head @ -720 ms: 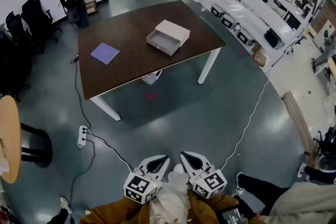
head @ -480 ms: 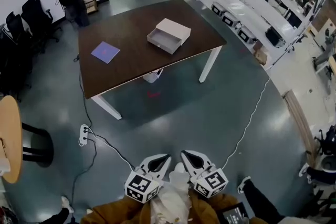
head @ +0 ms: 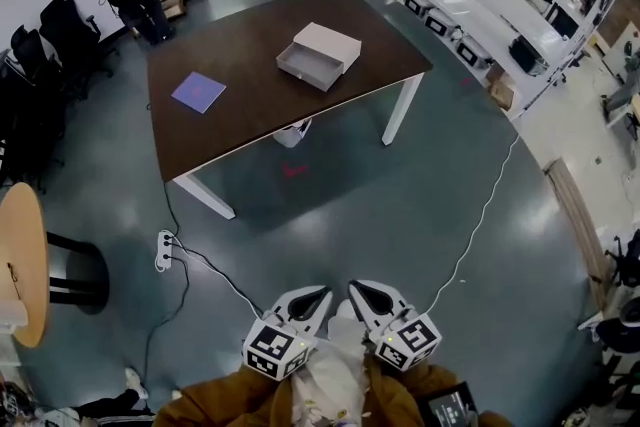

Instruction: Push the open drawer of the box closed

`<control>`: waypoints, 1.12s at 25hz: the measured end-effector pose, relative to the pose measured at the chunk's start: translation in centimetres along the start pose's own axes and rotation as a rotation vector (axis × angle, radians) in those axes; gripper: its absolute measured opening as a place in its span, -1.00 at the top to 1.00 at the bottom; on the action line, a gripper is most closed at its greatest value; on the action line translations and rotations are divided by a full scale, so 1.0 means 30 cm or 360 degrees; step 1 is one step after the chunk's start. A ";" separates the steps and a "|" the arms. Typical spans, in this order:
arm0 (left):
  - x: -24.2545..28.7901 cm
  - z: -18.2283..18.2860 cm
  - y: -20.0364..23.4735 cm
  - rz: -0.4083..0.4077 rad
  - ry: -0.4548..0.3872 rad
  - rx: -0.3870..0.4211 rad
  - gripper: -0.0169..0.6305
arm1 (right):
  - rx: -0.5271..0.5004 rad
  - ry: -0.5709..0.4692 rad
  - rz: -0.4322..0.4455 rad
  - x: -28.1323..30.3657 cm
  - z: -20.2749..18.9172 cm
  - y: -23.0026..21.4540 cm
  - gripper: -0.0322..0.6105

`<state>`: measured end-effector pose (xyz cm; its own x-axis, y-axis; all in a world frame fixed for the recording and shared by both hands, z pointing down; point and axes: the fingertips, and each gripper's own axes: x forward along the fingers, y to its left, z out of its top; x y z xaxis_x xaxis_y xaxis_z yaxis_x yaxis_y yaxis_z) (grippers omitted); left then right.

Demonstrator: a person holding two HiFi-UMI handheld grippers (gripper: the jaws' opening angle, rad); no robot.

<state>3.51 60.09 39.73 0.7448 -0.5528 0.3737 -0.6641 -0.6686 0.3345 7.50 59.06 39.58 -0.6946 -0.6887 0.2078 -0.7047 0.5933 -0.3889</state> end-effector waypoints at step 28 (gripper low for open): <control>0.512 0.293 0.686 0.0087 -0.0070 -0.0136 0.93 | 0.0054 0.0137 0.0074 0.656 0.157 -0.566 0.90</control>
<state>1.86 33.47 44.74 0.7083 -0.6096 0.3559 -0.7055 -0.5933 0.3878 6.47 33.48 46.05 -0.7373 -0.6217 0.2644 -0.6671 0.6084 -0.4300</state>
